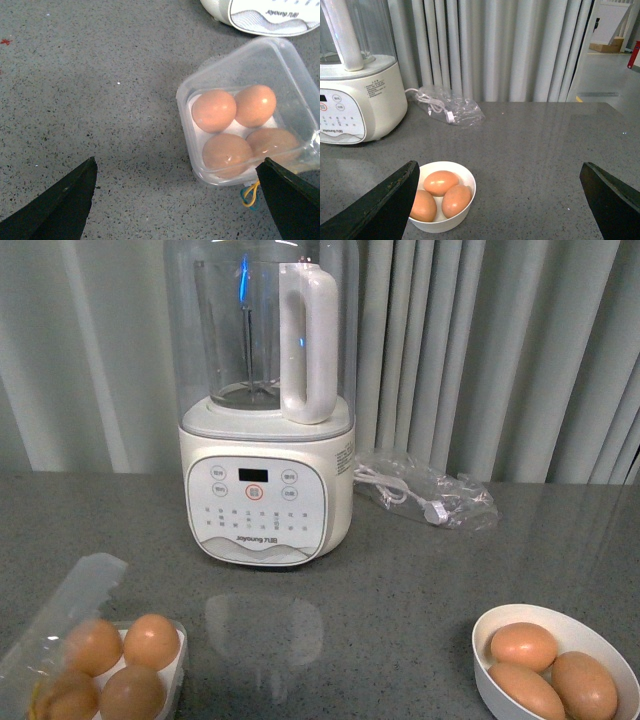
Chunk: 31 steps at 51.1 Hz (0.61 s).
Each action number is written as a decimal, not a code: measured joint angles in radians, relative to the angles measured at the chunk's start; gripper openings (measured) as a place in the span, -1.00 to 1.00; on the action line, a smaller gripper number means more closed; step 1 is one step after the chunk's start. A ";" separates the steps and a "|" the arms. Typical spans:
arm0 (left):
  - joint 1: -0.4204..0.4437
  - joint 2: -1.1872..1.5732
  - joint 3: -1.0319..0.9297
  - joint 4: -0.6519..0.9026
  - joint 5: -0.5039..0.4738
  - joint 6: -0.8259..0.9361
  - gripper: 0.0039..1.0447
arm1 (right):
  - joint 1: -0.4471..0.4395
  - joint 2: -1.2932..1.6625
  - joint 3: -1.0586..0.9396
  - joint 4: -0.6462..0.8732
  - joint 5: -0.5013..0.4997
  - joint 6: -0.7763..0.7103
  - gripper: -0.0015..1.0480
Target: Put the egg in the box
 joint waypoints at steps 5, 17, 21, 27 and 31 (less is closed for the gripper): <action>0.065 -0.033 0.053 -0.065 0.077 -0.080 0.87 | 0.000 0.000 0.000 0.000 0.000 0.000 0.86; 0.224 -0.125 0.164 -0.241 0.269 -0.227 0.87 | 0.000 0.000 0.000 0.000 0.000 0.000 0.86; 0.231 -0.140 0.165 -0.270 0.243 -0.196 0.87 | 0.000 0.000 0.000 0.000 0.000 0.000 0.86; 0.233 -0.141 0.165 -0.271 0.242 -0.174 0.87 | 0.000 0.000 0.000 0.000 0.000 0.000 0.86; 0.232 -0.141 0.165 -0.271 0.242 -0.169 0.87 | 0.000 0.000 0.000 0.000 0.000 0.000 0.86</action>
